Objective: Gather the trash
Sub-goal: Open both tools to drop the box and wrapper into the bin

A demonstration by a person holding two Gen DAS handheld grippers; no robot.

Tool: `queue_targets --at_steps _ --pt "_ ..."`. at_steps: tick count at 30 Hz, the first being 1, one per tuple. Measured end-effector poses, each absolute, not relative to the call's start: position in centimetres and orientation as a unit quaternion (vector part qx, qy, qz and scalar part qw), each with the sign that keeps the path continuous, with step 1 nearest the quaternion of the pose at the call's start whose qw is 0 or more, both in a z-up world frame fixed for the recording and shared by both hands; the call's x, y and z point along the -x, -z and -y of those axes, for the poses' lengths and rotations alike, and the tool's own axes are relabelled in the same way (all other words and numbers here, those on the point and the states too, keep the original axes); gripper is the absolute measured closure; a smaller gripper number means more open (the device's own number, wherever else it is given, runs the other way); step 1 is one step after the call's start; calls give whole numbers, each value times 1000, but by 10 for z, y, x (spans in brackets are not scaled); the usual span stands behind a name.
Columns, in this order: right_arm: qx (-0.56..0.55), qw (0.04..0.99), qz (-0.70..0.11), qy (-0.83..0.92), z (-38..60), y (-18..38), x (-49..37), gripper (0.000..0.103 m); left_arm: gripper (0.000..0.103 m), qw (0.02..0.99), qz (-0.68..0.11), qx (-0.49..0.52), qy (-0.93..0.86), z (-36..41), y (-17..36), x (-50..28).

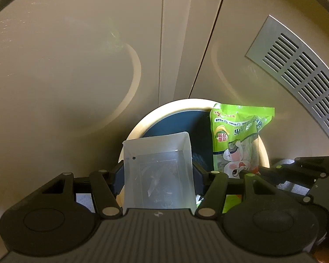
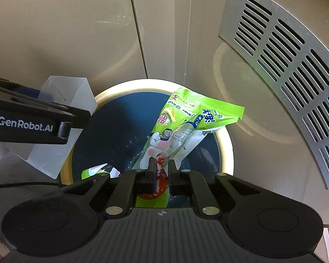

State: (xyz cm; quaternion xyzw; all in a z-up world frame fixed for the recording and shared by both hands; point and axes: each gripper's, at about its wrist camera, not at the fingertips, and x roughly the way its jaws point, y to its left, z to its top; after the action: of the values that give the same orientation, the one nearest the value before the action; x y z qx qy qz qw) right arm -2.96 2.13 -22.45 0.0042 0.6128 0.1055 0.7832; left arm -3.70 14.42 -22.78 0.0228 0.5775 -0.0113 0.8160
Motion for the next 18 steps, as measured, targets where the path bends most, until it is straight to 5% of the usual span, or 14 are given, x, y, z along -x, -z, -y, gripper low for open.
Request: queue_targets --at_steps 2,5,6,9,18 --pt "-4 783 -613 -104 -23 221 28 90 32 813 -581 -25 18 -143 229 36" --pt "0 782 -615 -101 -26 218 30 86 8 814 -580 -20 27 -141 231 36" --pt "0 780 -617 -102 -26 221 29 74 1 816 -577 -21 26 -141 229 37" --pt "8 782 -616 -95 -30 222 28 45 0 821 -570 -25 28 -142 223 40" --pt "18 805 -588 -83 -26 166 41 30 0 836 -547 -30 27 -152 178 71"
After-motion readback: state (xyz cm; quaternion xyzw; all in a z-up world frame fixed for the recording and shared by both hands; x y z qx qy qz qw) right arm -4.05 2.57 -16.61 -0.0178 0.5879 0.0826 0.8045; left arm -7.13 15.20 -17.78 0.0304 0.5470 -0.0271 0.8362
